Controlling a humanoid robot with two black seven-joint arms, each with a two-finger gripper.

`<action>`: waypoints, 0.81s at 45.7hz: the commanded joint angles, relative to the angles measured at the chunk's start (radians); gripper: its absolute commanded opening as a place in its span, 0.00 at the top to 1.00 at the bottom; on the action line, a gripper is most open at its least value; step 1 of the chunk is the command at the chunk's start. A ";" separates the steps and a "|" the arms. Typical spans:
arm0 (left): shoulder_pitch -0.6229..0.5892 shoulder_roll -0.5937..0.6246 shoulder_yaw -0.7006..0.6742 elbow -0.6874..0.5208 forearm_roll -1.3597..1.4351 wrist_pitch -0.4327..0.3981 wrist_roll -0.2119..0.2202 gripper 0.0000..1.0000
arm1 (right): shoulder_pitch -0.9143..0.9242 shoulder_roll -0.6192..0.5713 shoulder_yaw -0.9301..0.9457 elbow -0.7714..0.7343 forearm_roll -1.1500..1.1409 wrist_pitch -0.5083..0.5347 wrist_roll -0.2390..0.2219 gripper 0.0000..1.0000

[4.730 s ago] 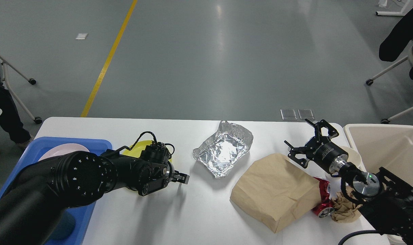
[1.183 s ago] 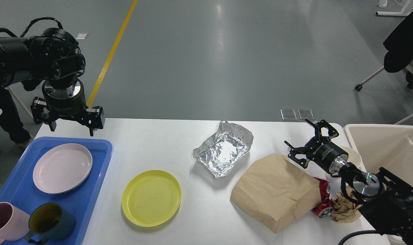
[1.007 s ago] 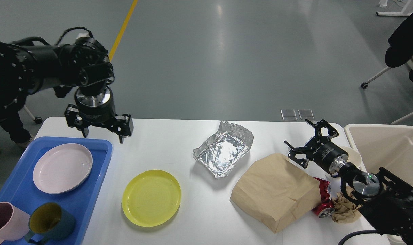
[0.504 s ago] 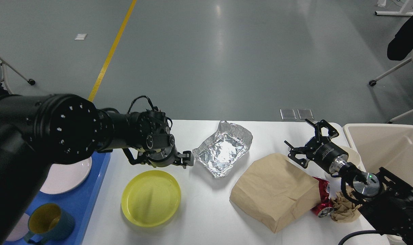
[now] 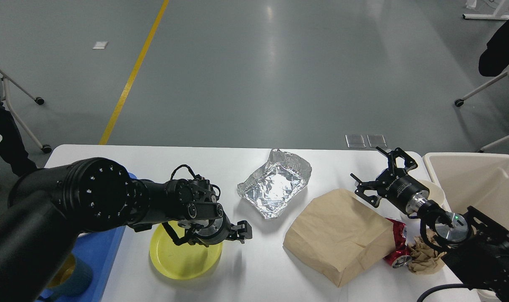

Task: Tidy desktop

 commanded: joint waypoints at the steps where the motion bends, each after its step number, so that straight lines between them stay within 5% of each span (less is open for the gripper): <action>1: 0.014 0.000 -0.013 0.008 0.126 -0.006 -0.065 0.04 | -0.001 0.000 0.000 0.000 0.000 0.000 0.000 0.00; 23: 0.016 -0.003 -0.010 0.003 0.200 -0.126 -0.085 0.05 | 0.001 0.000 0.002 0.000 0.000 0.000 0.000 0.00; 32: 0.014 -0.003 0.002 0.003 0.200 -0.158 -0.065 0.36 | -0.001 0.000 0.000 0.000 0.000 0.000 0.000 0.00; 37: 0.014 -0.006 0.005 0.005 0.202 -0.158 -0.062 0.44 | -0.001 0.000 0.000 0.000 0.000 0.000 0.000 0.00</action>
